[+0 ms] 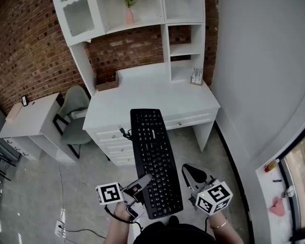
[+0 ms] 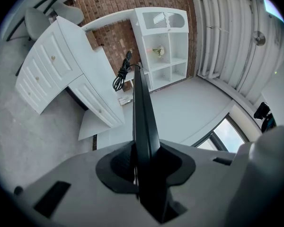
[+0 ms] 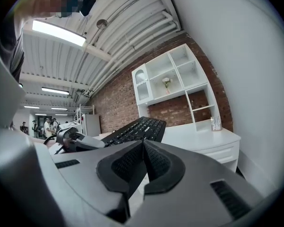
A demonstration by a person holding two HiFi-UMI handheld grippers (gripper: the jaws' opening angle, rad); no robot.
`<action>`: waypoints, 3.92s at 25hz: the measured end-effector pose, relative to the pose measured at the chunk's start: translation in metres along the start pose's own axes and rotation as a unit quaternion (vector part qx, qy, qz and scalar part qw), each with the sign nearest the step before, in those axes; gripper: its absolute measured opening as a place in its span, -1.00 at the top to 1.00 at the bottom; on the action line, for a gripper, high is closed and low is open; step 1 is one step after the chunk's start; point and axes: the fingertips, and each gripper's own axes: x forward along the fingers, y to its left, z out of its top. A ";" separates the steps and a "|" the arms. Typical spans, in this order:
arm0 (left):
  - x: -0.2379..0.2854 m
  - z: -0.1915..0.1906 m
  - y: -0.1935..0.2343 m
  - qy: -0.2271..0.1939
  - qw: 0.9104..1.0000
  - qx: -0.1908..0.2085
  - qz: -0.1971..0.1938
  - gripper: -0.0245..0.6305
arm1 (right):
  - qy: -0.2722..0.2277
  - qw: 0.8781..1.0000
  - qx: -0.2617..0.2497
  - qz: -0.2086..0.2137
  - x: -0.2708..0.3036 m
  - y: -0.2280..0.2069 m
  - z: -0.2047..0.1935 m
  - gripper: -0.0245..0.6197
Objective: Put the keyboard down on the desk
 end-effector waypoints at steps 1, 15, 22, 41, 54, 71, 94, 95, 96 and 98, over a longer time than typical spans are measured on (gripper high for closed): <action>-0.002 0.000 0.001 0.000 1.000 0.007 0.001 0.62 | 0.001 1.000 0.001 0.007 -0.001 0.004 -0.002 0.91; 0.062 0.071 0.044 -0.020 0.999 -0.027 0.009 0.62 | 0.020 1.000 0.013 0.011 0.074 -0.067 -0.005 0.90; 0.106 0.139 0.078 -0.008 0.999 -0.041 -0.004 0.62 | 0.028 1.000 0.009 0.005 0.152 -0.109 0.004 0.90; 0.194 0.317 0.176 0.018 0.998 -0.060 -0.011 0.62 | 0.044 0.998 0.020 -0.037 0.334 -0.200 0.021 0.90; 0.254 0.355 0.245 0.034 0.997 -0.063 0.041 0.62 | 0.046 0.998 0.031 -0.028 0.397 -0.254 0.022 0.90; 0.327 0.409 0.304 0.030 0.993 -0.091 0.073 0.62 | 0.067 0.997 0.045 -0.005 0.476 -0.331 0.019 0.90; 0.363 0.432 0.340 0.028 0.989 -0.098 0.109 0.62 | 0.083 0.993 0.076 0.029 0.514 -0.365 0.003 0.90; 0.363 0.434 0.342 0.026 0.989 -0.098 0.112 0.62 | 0.084 0.993 0.076 0.031 0.515 -0.365 0.003 0.90; 0.363 0.435 0.344 0.024 0.988 -0.097 0.115 0.62 | 0.084 0.993 0.075 0.032 0.515 -0.365 0.003 0.90; 0.364 0.436 0.348 0.025 0.988 -0.095 0.121 0.62 | 0.085 0.993 0.072 0.035 0.516 -0.365 0.004 0.90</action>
